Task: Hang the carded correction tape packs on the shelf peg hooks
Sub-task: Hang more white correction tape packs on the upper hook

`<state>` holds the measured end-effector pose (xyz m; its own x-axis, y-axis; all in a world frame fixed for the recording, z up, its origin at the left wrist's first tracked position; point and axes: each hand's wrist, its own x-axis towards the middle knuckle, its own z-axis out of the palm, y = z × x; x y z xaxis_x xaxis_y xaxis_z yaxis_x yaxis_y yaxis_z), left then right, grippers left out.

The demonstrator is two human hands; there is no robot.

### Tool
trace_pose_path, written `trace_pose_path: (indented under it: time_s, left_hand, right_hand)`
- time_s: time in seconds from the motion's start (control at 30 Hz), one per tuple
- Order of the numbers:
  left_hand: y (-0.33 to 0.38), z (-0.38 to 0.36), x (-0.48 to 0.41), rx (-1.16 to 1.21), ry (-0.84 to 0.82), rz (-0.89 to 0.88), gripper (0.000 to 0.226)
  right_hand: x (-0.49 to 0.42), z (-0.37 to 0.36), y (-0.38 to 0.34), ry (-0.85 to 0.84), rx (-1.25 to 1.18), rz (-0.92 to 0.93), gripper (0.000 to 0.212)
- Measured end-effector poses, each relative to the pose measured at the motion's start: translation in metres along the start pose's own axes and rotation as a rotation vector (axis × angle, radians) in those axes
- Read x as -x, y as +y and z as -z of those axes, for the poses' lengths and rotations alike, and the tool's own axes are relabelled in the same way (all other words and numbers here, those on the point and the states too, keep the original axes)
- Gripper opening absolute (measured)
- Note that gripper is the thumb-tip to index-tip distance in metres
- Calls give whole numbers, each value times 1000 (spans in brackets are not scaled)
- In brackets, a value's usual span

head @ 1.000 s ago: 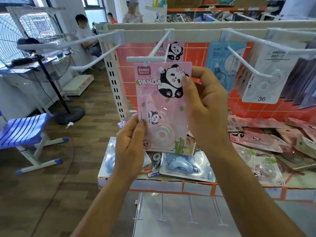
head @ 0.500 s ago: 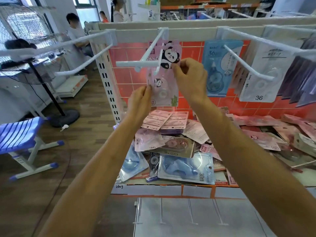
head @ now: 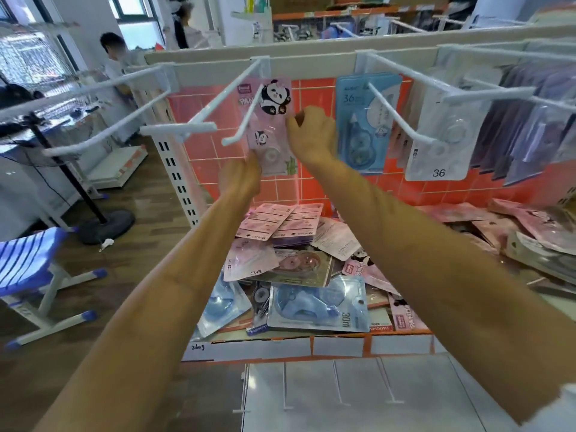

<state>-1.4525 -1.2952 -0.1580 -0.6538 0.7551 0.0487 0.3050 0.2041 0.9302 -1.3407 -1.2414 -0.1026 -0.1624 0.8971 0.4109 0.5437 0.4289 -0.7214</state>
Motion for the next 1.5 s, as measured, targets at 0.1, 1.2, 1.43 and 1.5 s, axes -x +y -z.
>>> trace_pose_path:
  time_s: [0.1, 1.2, 1.43, 1.5]
  left_hand:
    - [-15, -9, 12, -102, -34, 69, 52]
    - [21, -261, 178, -668, -304, -666, 24]
    - [33, -310, 198, -675, -400, -710, 34]
    - [36, -324, 205, -683, -425, -714, 32]
  right_hand:
    - [20, 0, 22, -34, 9, 23, 30]
    - [84, 161, 275, -128, 301, 64, 24]
    - [78, 203, 334, -144, 476, -45, 27]
    - [78, 217, 345, -134, 478, -110, 34]
